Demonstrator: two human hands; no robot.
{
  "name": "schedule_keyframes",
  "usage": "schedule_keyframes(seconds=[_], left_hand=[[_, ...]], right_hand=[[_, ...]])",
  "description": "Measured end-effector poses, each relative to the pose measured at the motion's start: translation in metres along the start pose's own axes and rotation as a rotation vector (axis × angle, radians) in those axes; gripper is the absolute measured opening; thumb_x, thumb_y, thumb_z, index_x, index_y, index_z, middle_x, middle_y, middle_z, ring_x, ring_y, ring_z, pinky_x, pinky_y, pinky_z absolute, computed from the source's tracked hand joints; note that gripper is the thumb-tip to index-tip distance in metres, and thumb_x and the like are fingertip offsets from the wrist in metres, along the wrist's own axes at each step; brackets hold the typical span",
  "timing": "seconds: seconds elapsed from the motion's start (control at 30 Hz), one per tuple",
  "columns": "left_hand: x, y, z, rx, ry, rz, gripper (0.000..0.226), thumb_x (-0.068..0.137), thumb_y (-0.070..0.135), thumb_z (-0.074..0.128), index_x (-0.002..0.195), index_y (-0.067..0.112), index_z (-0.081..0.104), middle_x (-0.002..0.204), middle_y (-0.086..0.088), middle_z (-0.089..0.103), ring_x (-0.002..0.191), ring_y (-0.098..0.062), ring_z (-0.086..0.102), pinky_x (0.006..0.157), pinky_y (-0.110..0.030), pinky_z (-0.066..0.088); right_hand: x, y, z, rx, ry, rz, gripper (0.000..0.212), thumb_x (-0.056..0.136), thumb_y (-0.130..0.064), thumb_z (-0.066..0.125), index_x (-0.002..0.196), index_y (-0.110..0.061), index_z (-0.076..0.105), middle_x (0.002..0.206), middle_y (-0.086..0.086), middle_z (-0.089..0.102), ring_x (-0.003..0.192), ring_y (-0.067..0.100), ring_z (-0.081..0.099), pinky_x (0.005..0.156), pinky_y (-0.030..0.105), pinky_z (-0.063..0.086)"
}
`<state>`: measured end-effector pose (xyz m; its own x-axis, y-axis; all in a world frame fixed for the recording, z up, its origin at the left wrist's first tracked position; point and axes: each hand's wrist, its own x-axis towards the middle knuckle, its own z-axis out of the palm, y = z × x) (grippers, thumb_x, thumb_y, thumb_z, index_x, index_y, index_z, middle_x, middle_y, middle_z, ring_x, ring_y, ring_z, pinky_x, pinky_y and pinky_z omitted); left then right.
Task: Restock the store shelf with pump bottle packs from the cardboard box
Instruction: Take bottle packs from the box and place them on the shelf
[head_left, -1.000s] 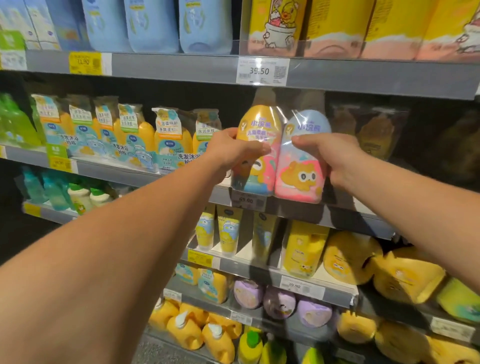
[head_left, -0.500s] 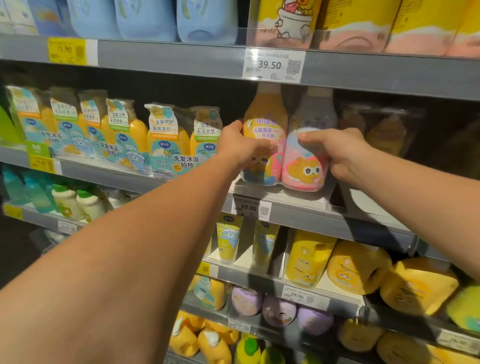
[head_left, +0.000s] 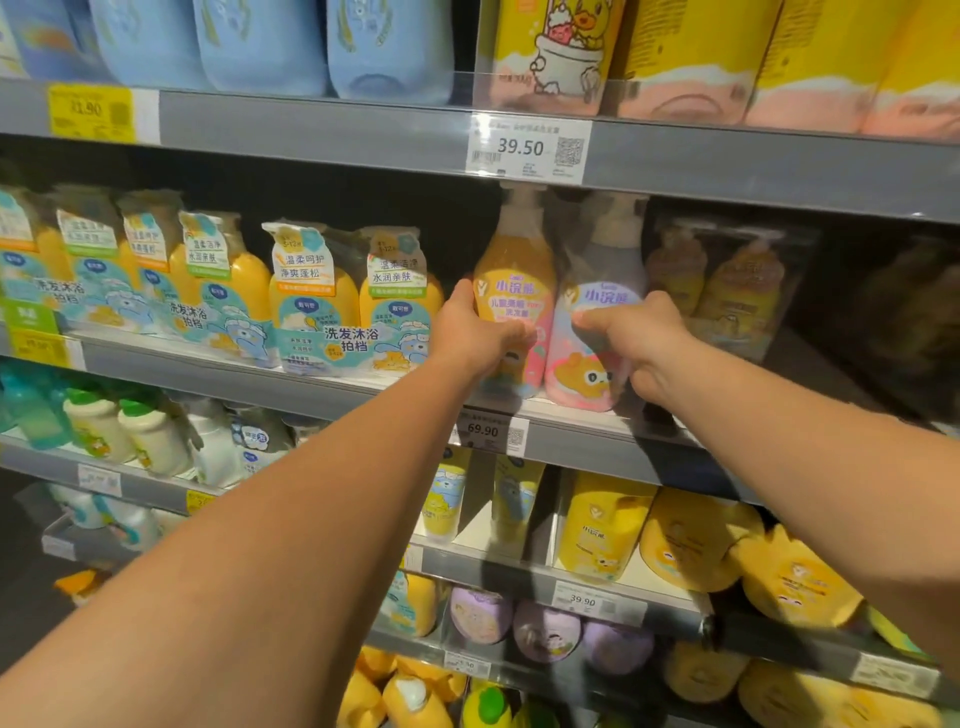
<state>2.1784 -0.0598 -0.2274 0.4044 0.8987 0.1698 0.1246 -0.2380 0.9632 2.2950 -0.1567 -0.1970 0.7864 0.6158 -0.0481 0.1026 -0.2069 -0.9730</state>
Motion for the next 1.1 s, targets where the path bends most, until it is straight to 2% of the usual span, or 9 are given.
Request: schedule_keyframes(seconds=[0.17,0.3,0.4,0.47,0.57,0.73,0.87,1.03,1.1], left_hand=[[-0.014,-0.003,0.014,-0.067,0.047,-0.018,0.073,0.068,0.036,0.075,0.132,0.018,0.043,0.130,-0.008,0.057,0.118,-0.029,0.057,0.097,-0.049,0.050],[-0.034,0.002,0.021,-0.218,0.122,-0.026,0.068,0.093,0.051,0.042,0.154,0.029,0.019,0.161,-0.001,0.020,0.148,-0.020,0.020,0.119,-0.047,0.022],[-0.040,0.000,0.025,-0.250,0.123,-0.017,0.069,0.092,0.060,0.029,0.154,0.031,0.021,0.160,0.001,0.025,0.147,-0.019,0.025,0.119,-0.045,0.024],[-0.037,0.003,0.024,-0.245,0.126,-0.033,0.062,0.097,0.059,0.026,0.154,0.032,0.020,0.157,0.000,0.029,0.142,-0.020,0.032,0.116,-0.038,0.026],[-0.031,0.005,0.024,-0.232,0.147,-0.049,0.061,0.098,0.060,0.025,0.152,0.032,0.027,0.152,-0.003,0.035,0.136,-0.023,0.039,0.112,-0.041,0.033],[-0.024,0.006,0.024,-0.231,0.156,-0.108,0.087,0.075,0.080,0.021,0.140,0.030,0.048,0.143,-0.004,0.046,0.127,-0.024,0.049,0.111,-0.048,0.036],[-0.011,0.003,0.028,-0.246,0.167,-0.089,0.061,0.093,0.067,0.025,0.127,0.028,0.057,0.140,-0.005,0.049,0.123,-0.023,0.050,0.111,-0.047,0.035],[0.005,0.001,0.035,-0.208,0.178,-0.121,0.068,0.094,0.065,0.025,0.137,0.019,0.051,0.142,-0.007,0.045,0.126,-0.026,0.047,0.112,-0.047,0.033],[0.010,0.001,0.038,-0.181,0.185,-0.138,0.067,0.096,0.061,0.024,0.138,0.015,0.049,0.144,-0.009,0.043,0.126,-0.028,0.047,0.111,-0.048,0.033]], right_hand=[[-0.017,0.007,0.008,0.058,0.075,-0.045,0.063,0.073,-0.026,0.074,0.123,-0.015,0.036,0.124,0.013,0.050,0.104,0.032,0.060,0.085,0.051,0.056],[-0.036,0.032,0.023,0.229,0.152,-0.058,0.093,0.059,-0.061,0.048,0.146,-0.035,0.029,0.143,0.003,0.047,0.120,0.029,0.056,0.098,0.051,0.049],[-0.041,0.042,0.031,0.218,0.168,-0.100,0.090,0.065,-0.068,0.034,0.150,-0.040,0.026,0.152,-0.001,0.040,0.131,0.024,0.048,0.107,0.049,0.041],[-0.034,0.041,0.033,0.250,0.183,-0.082,0.087,0.067,-0.070,0.031,0.149,-0.039,0.028,0.149,0.001,0.043,0.130,0.024,0.049,0.106,0.048,0.042],[-0.021,0.040,0.033,0.274,0.209,-0.064,0.095,0.059,-0.077,0.027,0.144,-0.035,0.035,0.145,0.004,0.046,0.125,0.025,0.052,0.104,0.050,0.044],[-0.005,0.045,0.039,0.315,0.206,-0.042,0.095,0.056,-0.085,0.025,0.137,-0.037,0.041,0.143,0.000,0.048,0.129,0.023,0.049,0.107,0.052,0.039],[0.009,0.045,0.041,0.325,0.240,-0.034,0.081,0.059,-0.085,0.023,0.121,-0.041,0.050,0.132,-0.003,0.056,0.122,0.024,0.053,0.104,0.052,0.041],[0.012,0.036,0.041,0.330,0.292,-0.026,0.064,0.083,-0.061,0.030,0.135,-0.027,0.045,0.139,0.002,0.052,0.126,0.026,0.049,0.108,0.052,0.037],[0.021,0.037,0.043,0.320,0.291,0.013,0.073,0.074,-0.066,0.025,0.131,-0.027,0.049,0.134,0.002,0.056,0.122,0.026,0.051,0.107,0.050,0.038]])
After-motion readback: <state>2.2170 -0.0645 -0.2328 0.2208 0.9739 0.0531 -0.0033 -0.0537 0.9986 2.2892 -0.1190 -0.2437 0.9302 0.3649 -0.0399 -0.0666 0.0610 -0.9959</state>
